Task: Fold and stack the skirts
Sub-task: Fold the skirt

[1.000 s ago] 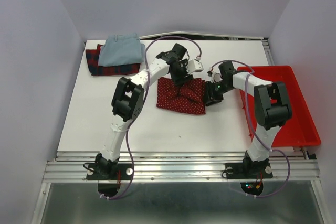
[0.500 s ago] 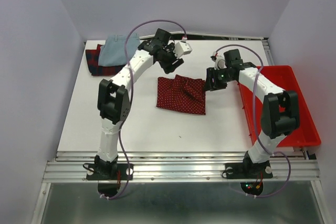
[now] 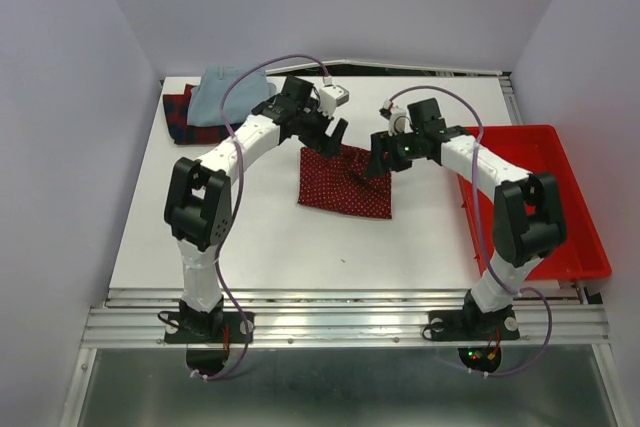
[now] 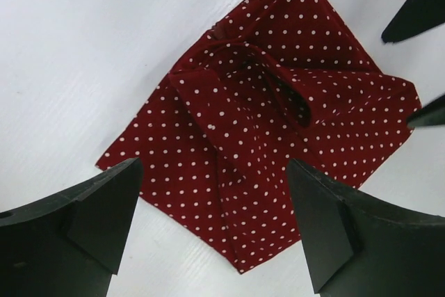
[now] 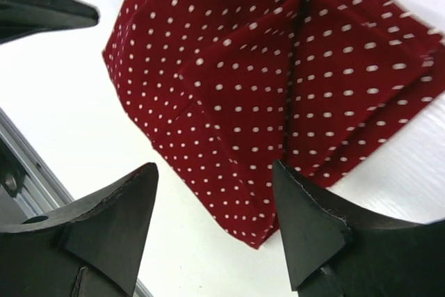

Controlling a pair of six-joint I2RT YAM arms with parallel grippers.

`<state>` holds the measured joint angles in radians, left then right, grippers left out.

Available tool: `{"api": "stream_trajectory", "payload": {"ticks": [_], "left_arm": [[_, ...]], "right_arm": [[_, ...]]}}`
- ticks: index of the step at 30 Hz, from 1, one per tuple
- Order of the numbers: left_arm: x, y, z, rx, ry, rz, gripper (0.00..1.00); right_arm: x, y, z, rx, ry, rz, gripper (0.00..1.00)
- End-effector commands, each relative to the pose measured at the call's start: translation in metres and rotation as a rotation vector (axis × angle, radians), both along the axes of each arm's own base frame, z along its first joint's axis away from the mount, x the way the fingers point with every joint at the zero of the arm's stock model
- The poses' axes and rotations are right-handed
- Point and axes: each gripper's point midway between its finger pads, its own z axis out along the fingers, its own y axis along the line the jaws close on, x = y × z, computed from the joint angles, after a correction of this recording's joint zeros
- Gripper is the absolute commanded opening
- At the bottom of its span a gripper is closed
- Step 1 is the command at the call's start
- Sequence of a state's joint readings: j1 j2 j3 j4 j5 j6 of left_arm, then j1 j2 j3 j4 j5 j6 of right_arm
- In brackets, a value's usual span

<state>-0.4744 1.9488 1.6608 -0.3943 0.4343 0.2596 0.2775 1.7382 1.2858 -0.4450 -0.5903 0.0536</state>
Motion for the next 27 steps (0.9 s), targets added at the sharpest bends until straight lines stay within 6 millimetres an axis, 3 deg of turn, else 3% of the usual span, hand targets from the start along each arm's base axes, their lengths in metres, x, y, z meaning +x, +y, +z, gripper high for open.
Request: {"api": "stream_trajectory", "payload": {"ticks": [1, 3, 4, 9, 12, 16, 18, 22, 27], "left_arm": [[0.006, -0.019, 0.017, -0.094, -0.029, 0.055, 0.91], [0.006, -0.024, 0.008, -0.087, -0.028, 0.061, 0.85], [0.009, -0.021, 0.002, -0.062, -0.034, 0.088, 0.75], [0.018, -0.023, -0.023, -0.013, -0.038, 0.137, 0.49], [0.022, -0.026, -0.032, 0.004, -0.031, 0.148, 0.51], [0.02, -0.032, -0.039, 0.006, -0.017, 0.139, 0.73], [0.019, -0.033, -0.043, 0.007, -0.013, 0.141, 0.73], [0.025, -0.029, -0.05, 0.021, -0.01, 0.185, 0.6], [0.026, -0.024, -0.042, 0.011, -0.026, 0.209, 0.45]], "right_arm": [[0.006, 0.016, -0.003, -0.032, -0.112, 0.044, 0.72], [0.006, 0.016, -0.012, -0.055, -0.109, 0.038, 0.73], [0.008, 0.016, -0.017, -0.061, -0.101, 0.036, 0.73], [0.019, 0.014, -0.018, -0.097, -0.133, 0.004, 0.72], [0.029, 0.008, -0.023, -0.141, -0.149, -0.033, 0.68], [0.036, 0.005, -0.034, -0.176, -0.162, -0.022, 0.62], [0.039, 0.005, -0.037, -0.179, -0.161, -0.026, 0.54], [0.051, 0.006, -0.035, -0.184, -0.18, -0.051, 0.31], [0.063, 0.005, -0.017, -0.187, -0.229, -0.086, 0.18]]}}
